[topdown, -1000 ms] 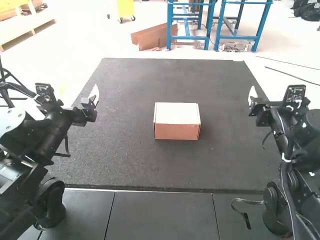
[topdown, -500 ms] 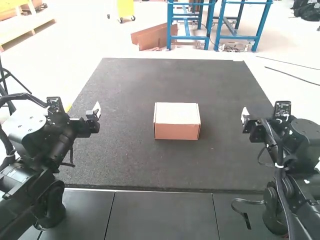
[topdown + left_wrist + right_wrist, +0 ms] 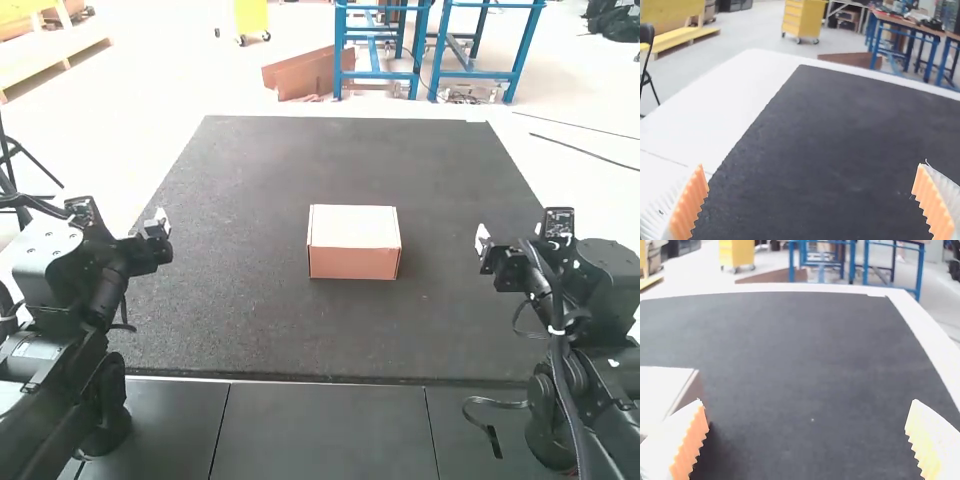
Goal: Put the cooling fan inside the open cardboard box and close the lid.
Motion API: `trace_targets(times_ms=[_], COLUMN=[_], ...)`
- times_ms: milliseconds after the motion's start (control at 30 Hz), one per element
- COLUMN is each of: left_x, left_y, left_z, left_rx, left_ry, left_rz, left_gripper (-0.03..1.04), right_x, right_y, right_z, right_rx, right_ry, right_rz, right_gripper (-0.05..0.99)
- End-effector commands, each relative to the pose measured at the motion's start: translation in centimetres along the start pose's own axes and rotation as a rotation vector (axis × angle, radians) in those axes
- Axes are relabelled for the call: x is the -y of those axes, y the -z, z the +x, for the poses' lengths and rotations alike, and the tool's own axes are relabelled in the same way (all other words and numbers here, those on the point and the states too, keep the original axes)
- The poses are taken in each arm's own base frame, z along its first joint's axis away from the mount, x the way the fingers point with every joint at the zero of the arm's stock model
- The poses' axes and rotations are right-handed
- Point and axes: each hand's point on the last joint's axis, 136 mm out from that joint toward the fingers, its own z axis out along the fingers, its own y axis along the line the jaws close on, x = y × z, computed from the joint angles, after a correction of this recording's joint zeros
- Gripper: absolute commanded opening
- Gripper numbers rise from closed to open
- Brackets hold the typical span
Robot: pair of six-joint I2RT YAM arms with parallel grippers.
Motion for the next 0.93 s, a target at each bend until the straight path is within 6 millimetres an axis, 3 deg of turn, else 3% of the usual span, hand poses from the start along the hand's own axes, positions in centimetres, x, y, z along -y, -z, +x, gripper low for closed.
trace_targets(times_ms=[0, 300, 900], left_x=[1.6, 3.3, 3.3], left_y=[0.1, 0.4, 0.4], left_z=[0.3, 0.2, 0.2], left_rx=[-0.001, 0.005, 0.003], left_ry=[-0.072, -0.087, -0.087], left_rz=[0.088, 0.155, 0.155], left_gripper=[0.96, 0.97, 0.97], right_x=[-0.2, -0.2, -0.2], right_y=[0.0, 0.0, 0.0], right_z=[-0.1, -0.1, -0.1], right_rx=[0.006, 0.006, 0.006], right_ry=[-0.012, -0.013, -0.012], right_rz=[-0.011, -0.011, -0.011], right_gripper=[0.91, 0.91, 0.91])
